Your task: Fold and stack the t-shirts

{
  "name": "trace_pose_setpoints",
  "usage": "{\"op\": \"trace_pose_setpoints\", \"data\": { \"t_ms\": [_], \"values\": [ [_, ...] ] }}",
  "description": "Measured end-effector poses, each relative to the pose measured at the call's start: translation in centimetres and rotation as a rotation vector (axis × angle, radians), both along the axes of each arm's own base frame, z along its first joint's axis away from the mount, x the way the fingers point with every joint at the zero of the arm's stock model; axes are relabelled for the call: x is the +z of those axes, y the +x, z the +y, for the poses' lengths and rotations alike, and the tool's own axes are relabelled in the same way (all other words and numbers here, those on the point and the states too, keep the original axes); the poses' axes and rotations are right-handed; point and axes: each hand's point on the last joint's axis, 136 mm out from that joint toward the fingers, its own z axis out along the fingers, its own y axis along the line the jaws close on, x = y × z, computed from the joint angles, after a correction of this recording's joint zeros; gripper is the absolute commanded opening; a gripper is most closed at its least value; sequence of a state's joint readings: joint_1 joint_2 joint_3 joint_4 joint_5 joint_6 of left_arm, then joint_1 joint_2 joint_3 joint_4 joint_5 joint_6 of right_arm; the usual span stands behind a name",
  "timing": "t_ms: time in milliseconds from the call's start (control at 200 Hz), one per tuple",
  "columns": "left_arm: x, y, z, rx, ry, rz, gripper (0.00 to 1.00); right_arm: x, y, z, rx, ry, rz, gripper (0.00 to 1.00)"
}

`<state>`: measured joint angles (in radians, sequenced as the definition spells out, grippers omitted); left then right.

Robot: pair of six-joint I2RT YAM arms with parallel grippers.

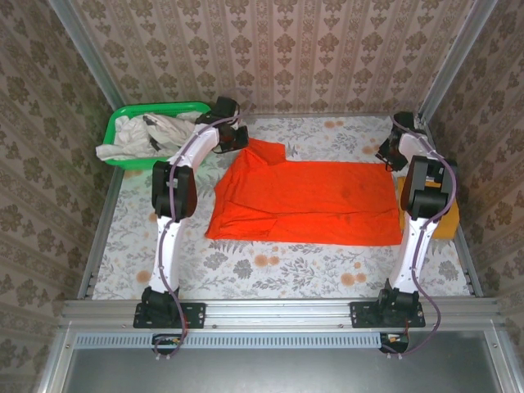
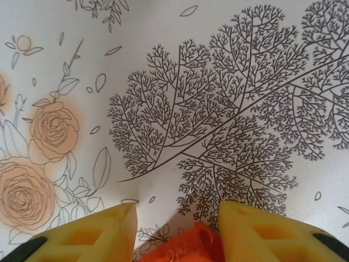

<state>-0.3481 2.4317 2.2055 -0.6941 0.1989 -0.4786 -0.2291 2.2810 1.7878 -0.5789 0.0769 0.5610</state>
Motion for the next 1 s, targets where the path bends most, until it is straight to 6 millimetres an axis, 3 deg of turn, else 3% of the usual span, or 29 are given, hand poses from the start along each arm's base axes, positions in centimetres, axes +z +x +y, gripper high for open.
{"op": "trace_pose_setpoints", "data": {
  "t_ms": [120,330,560,725,1000],
  "values": [
    [0.0,0.1,0.0,0.0,-0.002,-0.003,0.0,-0.1,-0.2,0.0,0.011,-0.001,0.011,0.33],
    [0.1,0.1,-0.2,-0.004,-0.009,-0.004,0.0,-0.3,-0.8,-0.4,0.028,-0.017,0.036,0.0],
    [-0.1,0.0,-0.3,-0.008,-0.016,0.0,0.0,-0.2,-0.8,-0.5,0.041,-0.024,0.028,0.0],
    [0.8,-0.4,-0.3,0.001,-0.035,-0.001,0.0,0.8,-2.5,0.6,0.069,-0.008,-0.005,0.0],
    [7.7,-2.3,-0.1,0.022,-0.101,-0.084,0.0,6.4,-3.5,1.6,0.114,-0.033,-0.169,0.0]
  ]
}}
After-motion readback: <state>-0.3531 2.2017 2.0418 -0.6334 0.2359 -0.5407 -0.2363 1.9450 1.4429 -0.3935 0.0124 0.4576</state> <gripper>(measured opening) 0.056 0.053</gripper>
